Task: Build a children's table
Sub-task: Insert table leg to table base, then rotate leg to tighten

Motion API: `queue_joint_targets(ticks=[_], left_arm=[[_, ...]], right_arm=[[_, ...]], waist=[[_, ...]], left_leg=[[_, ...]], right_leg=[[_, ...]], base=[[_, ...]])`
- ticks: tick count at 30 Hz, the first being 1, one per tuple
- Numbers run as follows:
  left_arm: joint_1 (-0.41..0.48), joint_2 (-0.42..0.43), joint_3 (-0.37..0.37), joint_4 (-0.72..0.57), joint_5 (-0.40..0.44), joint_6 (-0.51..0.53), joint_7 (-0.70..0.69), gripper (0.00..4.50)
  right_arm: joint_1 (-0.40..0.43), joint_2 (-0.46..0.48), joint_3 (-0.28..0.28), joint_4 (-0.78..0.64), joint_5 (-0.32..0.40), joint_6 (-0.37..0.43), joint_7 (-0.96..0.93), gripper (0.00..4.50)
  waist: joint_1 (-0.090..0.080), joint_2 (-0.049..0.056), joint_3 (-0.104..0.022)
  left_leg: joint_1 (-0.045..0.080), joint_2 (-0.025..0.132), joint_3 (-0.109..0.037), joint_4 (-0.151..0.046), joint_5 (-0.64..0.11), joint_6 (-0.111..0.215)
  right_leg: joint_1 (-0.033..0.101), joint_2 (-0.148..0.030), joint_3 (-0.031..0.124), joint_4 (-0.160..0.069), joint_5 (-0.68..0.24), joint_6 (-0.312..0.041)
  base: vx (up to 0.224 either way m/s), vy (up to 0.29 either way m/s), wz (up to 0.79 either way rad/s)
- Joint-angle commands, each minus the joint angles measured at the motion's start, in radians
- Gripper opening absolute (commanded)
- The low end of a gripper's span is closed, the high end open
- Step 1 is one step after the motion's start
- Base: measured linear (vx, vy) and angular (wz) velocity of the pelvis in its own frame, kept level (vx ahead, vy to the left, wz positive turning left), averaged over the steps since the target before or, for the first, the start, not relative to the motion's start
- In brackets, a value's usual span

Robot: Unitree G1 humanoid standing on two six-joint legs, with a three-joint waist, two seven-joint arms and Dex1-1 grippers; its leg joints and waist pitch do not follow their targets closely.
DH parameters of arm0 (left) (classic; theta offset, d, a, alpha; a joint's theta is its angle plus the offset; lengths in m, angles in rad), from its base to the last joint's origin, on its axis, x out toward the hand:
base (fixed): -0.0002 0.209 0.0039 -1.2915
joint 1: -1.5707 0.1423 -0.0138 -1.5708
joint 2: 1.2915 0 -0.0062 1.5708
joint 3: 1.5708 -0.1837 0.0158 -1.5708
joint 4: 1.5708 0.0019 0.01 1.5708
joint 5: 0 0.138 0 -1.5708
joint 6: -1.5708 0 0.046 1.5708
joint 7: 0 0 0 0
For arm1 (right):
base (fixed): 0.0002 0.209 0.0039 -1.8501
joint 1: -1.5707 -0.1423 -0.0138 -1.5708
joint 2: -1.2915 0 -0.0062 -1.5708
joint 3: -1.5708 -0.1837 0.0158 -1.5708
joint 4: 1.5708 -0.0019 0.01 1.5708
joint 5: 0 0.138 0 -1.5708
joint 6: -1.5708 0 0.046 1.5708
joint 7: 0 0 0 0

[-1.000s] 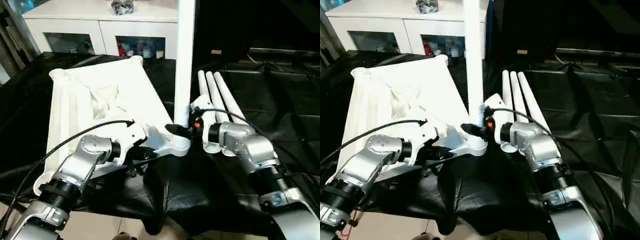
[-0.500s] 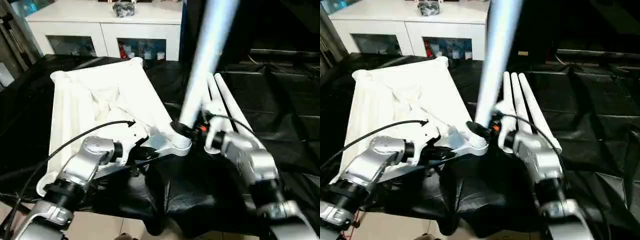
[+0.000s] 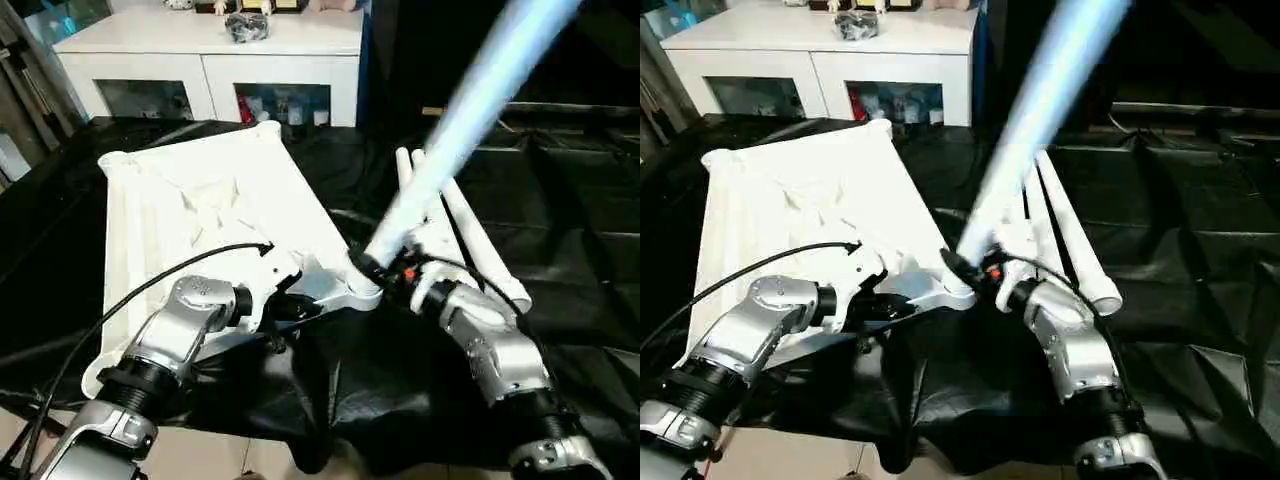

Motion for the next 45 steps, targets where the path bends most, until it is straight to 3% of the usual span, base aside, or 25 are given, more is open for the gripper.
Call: queue_joint_targets(ticks=[1,3,4,9,17,20,24,31,34,38,39,41,44,45], left_arm=[[-0.022,-0.004,0.032,-0.012,-0.012,-0.020,0.017,0.00],[-0.012,-0.002,0.027,-0.027,-0.012,-0.018,0.011,0.00],[-0.008,-0.002,0.025,-0.034,-0.012,-0.016,0.010,0.00],[0.006,0.009,0.017,-0.053,-0.019,-0.023,-0.019,0.00],[0.020,0.034,-0.011,-0.099,-0.038,-0.075,-0.115,0.00],[0.030,0.056,-0.029,-0.133,-0.034,-0.079,-0.153,0.00],[0.043,0.090,-0.037,-0.172,-0.040,-0.087,-0.205,0.00],[0.059,0.132,-0.022,-0.211,-0.065,-0.083,-0.264,0.00],[0.052,0.135,-0.008,-0.203,-0.061,-0.078,-0.248,0.00],[0.021,0.095,0.033,-0.176,-0.050,-0.039,-0.157,0.00],[0.010,0.083,0.042,-0.169,-0.046,-0.024,-0.129,0.00],[-0.027,0.045,0.069,-0.147,-0.035,0.022,-0.038,0.00],[-0.079,-0.013,0.105,-0.117,-0.022,0.097,0.095,0.00],[-0.092,-0.026,0.111,-0.111,-0.015,0.118,0.129,0.00]], right_arm=[[0.016,0.001,0.078,0.067,-0.059,0.068,0.016,1.90],[-0.017,-0.002,0.106,0.090,-0.075,0.092,0.036,1.90],[-0.028,-0.004,0.117,0.097,-0.080,0.103,0.049,1.90],[-0.076,-0.003,0.150,0.155,-0.083,0.113,0.144,1.90],[-0.135,-0.020,0.147,0.272,-0.049,0.035,0.330,1.90],[-0.137,-0.044,0.160,0.287,-0.064,-0.008,0.404,1.90],[-0.108,-0.074,0.191,0.244,-0.057,-0.030,0.512,1.90],[-0.084,-0.083,0.203,0.237,-0.048,-0.049,0.602,1.90],[-0.101,-0.065,0.182,0.279,-0.052,-0.068,0.573,1.90],[-0.167,-0.009,0.110,0.395,-0.066,-0.086,0.388,1.90],[-0.180,0.001,0.098,0.415,-0.070,-0.101,0.348,1.90],[-0.216,0.033,0.062,0.470,-0.073,-0.121,0.233,1.90],[-0.264,0.077,0.036,0.544,-0.088,-0.112,0.070,1.90],[-0.275,0.090,0.029,0.564,-0.087,-0.112,0.041,1.90]], waist=[[-0.001,-0.012,-0.051],[-0.004,-0.023,-0.050],[-0.006,-0.019,-0.048],[-0.012,-0.025,-0.047],[-0.011,-0.033,-0.056],[-0.008,-0.036,-0.058],[0.003,-0.037,-0.061],[0.007,-0.044,-0.059],[0.007,-0.045,-0.056],[-0.004,-0.048,-0.049],[-0.009,-0.048,-0.047],[-0.011,-0.048,-0.047],[-0.018,-0.049,-0.046],[-0.020,-0.050,-0.046]], left_leg=[[0.011,0.008,-0.008,-0.076,-0.329,0.020],[0.010,0.008,-0.009,-0.077,-0.336,0.019],[0.010,0.008,-0.010,-0.078,-0.345,0.017],[0.012,0.009,-0.013,-0.080,-0.378,0.012],[0.007,0.019,-0.010,-0.082,-0.328,0.028],[0.003,0.022,-0.007,-0.083,-0.300,0.035],[0.008,0.026,-0.004,-0.083,-0.273,0.042],[0.008,0.025,-0.002,-0.086,-0.289,0.034],[0.010,0.025,-0.003,-0.088,-0.307,0.026],[0.012,0.022,-0.007,-0.090,-0.357,0.001],[0.015,0.021,-0.011,-0.091,-0.381,-0.009],[0.020,0.020,-0.013,-0.091,-0.398,-0.016],[0.021,0.016,-0.013,-0.088,-0.399,-0.023],[0.015,0.016,-0.014,-0.086,-0.379,-0.019]], right_leg=[[0.028,-0.068,0.034,-0.111,-0.562,-0.092],[0.028,-0.068,0.033,-0.113,-0.579,-0.086],[0.027,-0.069,0.032,-0.115,-0.593,-0.082],[0.025,-0.069,0.030,-0.116,-0.604,-0.077],[0.033,-0.071,0.040,-0.097,-0.453,-0.146],[0.037,-0.070,0.041,-0.090,-0.390,-0.169],[0.039,-0.068,0.044,-0.081,-0.306,-0.197],[0.041,-0.069,0.044,-0.079,-0.309,-0.203],[0.037,-0.070,0.045,-0.084,-0.350,-0.194],[0.032,-0.072,0.043,-0.090,-0.439,-0.182],[0.031,-0.074,0.041,-0.097,-0.504,-0.156],[0.028,-0.075,0.039,-0.103,-0.547,-0.138],[0.025,-0.073,0.036,-0.106,-0.556,-0.136],[0.029,-0.075,0.036,-0.104,-0.543,-0.139]], base=[[0.000,0.000,0.00],[0.000,0.000,0.00],[0.000,0.000,0.00],[0.000,0.000,0.00],[0.000,0.000,0.00],[0.000,0.000,0.00],[0.000,0.000,0.00],[0.000,0.000,0.00],[0.000,0.000,0.00],[0.000,0.000,0.00],[0.000,0.000,0.00],[0.000,0.000,0.00],[0.000,0.000,0.00],[0.000,0.000,0.00]])
